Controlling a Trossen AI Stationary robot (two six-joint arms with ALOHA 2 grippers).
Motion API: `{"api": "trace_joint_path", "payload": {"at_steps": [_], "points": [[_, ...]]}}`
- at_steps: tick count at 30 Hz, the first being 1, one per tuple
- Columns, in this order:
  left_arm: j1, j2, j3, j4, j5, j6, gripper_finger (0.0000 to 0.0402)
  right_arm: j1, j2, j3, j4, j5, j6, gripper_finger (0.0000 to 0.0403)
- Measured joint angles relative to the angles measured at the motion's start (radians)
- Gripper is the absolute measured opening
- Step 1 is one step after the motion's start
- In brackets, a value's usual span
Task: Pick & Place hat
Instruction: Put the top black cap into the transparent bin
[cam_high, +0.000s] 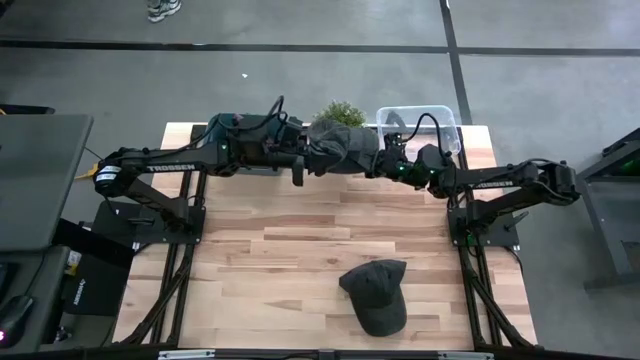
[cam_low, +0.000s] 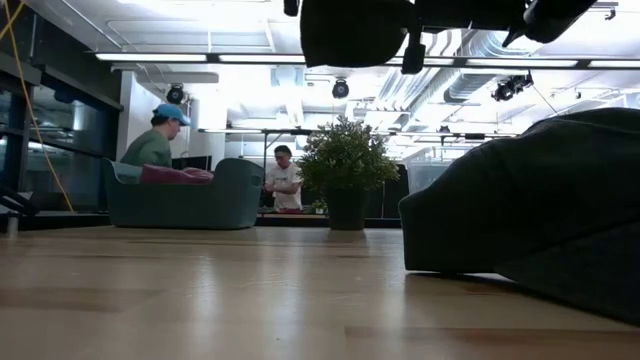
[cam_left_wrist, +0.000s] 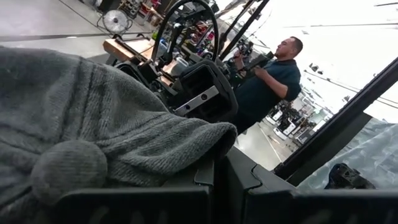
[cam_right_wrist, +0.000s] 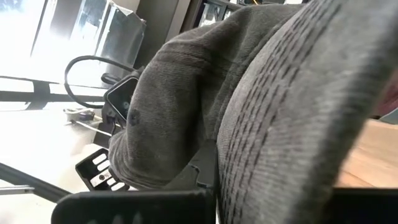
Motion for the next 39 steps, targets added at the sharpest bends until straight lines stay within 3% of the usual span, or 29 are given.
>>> {"api": "trace_joint_path", "payload": {"at_steps": [4,7,18,22,26,32,39], "points": [[0.000,0.000,0.000,0.000,-0.026,0.007,0.0011,0.000,0.000,0.000,0.000,-0.001,-0.003,0.0006],[0.001,-0.001,0.000,0.001,-0.048,0.010,0.0043,0.000,0.000,0.000,-0.001,-0.007,-0.005,0.0006],[0.000,-0.041,0.000,0.003,-0.103,-0.017,0.0256,0.000,0.000,0.000,-0.001,-0.011,-0.020,0.0006],[0.000,-0.076,0.003,-0.005,-0.134,-0.018,0.0312,0.000,0.000,-0.001,-0.004,-0.013,-0.023,0.0006],[0.001,-0.136,-0.002,-0.066,-0.194,-0.001,0.0334,0.001,0.000,-0.001,-0.009,-0.014,-0.023,0.0006],[0.000,-0.232,0.000,-0.206,-0.362,0.031,0.0337,0.000,0.000,0.000,-0.007,-0.014,-0.030,0.0006],[0.001,-0.288,0.001,-0.281,-0.388,0.029,0.0337,-0.006,0.000,0.000,-0.017,-0.021,-0.031,0.0006]]}}
